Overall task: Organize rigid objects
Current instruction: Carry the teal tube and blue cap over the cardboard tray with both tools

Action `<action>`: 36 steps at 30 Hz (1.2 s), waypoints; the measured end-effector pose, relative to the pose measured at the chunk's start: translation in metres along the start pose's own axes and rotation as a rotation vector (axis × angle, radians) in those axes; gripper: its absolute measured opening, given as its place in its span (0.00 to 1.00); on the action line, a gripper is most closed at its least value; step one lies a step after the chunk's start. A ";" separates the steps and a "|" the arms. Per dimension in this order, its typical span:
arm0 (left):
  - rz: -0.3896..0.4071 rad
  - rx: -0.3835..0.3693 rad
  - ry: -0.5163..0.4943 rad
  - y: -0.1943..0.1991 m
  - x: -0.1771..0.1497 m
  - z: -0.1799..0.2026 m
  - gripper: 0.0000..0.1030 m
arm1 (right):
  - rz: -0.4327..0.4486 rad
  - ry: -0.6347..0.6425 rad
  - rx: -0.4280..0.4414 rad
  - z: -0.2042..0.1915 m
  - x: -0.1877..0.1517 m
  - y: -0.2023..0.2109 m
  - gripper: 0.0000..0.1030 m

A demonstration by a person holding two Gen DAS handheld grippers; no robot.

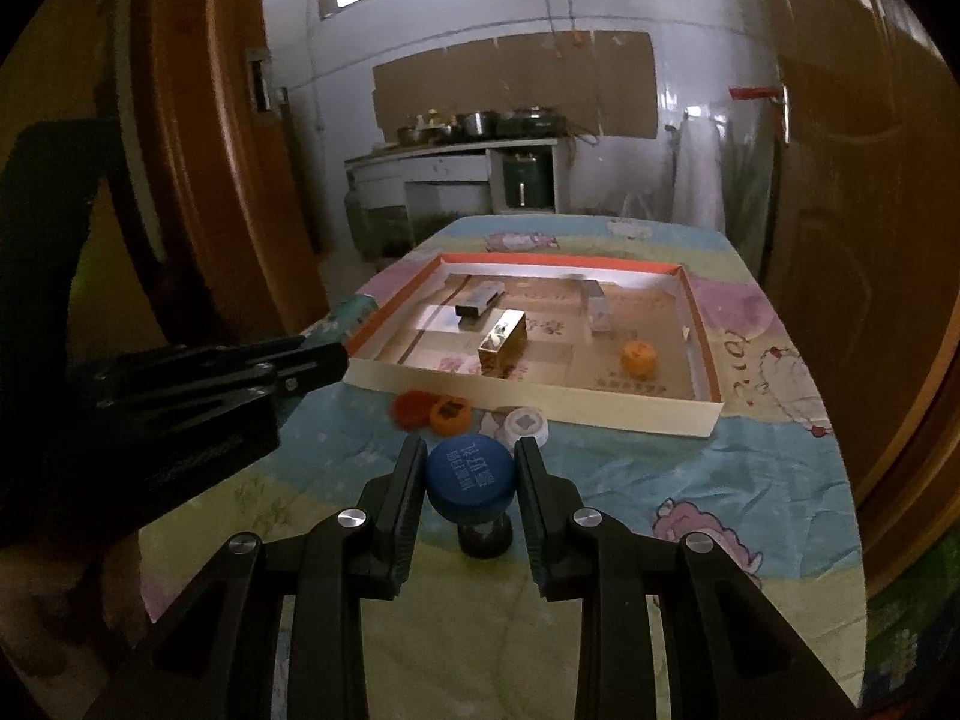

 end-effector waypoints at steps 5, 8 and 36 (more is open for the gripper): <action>-0.001 0.001 0.017 -0.003 0.003 -0.007 0.21 | -0.024 -0.035 0.008 0.003 0.004 -0.010 0.30; -0.008 0.000 0.018 -0.008 0.003 -0.009 0.21 | -0.038 -0.055 0.005 0.006 0.007 -0.017 0.30; -0.086 -0.022 0.061 -0.062 0.024 -0.034 0.21 | -0.091 -0.061 -0.055 0.018 0.037 -0.065 0.30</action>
Point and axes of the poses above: each gripper's, at about its wrist camera, not at the fingertips, and y roughly against the way its jaws point, z to its right, x to its top, the point moved 2 cm from there along -y, roughly the way its jaws point, and after that the axes turned 9 degrees about -x, right-handed, at the moved point
